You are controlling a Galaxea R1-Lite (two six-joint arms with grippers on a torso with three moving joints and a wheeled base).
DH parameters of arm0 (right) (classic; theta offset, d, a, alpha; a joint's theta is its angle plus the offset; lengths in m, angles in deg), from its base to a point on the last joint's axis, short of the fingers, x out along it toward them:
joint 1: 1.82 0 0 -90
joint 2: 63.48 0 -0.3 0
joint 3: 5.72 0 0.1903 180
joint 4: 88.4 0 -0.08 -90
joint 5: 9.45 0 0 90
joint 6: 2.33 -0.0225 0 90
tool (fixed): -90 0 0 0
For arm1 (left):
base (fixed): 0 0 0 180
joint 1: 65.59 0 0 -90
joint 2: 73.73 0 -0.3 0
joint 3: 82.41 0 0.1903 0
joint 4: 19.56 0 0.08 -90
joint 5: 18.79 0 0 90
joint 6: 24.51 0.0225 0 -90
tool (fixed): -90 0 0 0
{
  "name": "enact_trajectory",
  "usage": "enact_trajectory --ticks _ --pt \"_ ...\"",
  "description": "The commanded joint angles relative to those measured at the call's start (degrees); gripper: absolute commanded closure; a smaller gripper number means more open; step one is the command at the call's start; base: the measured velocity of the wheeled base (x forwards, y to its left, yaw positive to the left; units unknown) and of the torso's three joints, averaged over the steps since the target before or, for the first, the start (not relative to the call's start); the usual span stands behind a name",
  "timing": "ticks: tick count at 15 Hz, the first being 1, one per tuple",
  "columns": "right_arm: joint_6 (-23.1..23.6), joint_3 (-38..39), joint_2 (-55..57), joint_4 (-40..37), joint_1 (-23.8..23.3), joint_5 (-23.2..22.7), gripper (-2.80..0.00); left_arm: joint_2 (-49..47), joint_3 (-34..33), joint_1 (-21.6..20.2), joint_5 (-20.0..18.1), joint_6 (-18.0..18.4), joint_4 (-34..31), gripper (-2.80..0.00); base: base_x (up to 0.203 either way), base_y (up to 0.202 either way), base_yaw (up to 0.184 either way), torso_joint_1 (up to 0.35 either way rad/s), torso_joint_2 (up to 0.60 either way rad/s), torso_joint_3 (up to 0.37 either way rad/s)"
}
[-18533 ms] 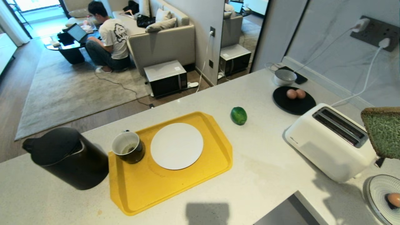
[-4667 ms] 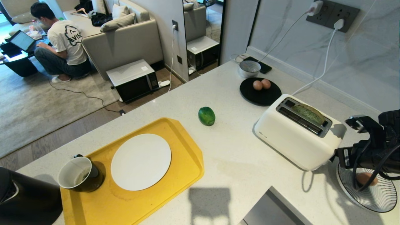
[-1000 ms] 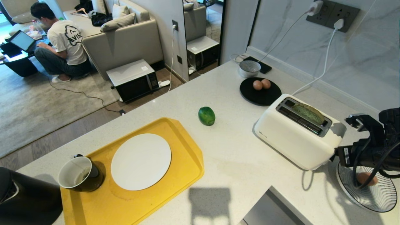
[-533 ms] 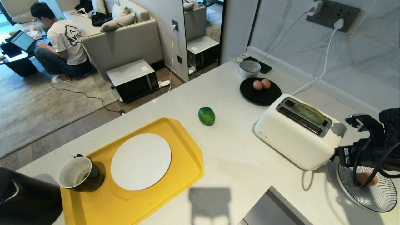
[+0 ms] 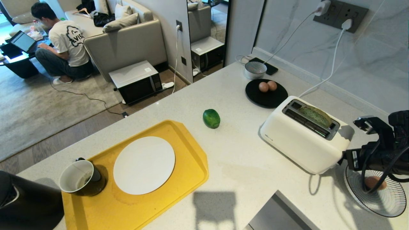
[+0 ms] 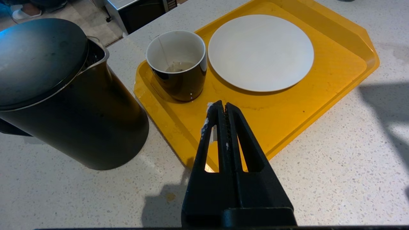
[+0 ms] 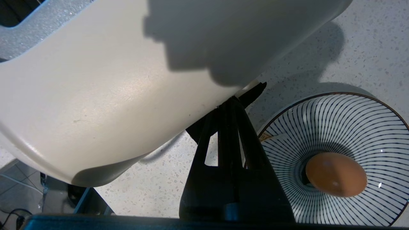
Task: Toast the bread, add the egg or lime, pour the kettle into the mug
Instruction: Use a bread toaster
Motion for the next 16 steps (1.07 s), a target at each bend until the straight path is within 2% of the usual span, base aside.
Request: enact_trajectory --ticks 1,16 --pt "0.1 0.0 -0.3 0.1 0.0 -0.1 0.0 0.0 0.0 0.0 0.0 0.0 0.0 0.0 0.0 0.0 0.0 0.0 0.0 0.0" --pt "0.2 -0.1 0.4 0.1 0.0 -0.1 0.0 0.0 0.0 0.0 0.0 0.0 0.0 0.0 0.0 0.0 0.0 0.0 0.0 0.0"
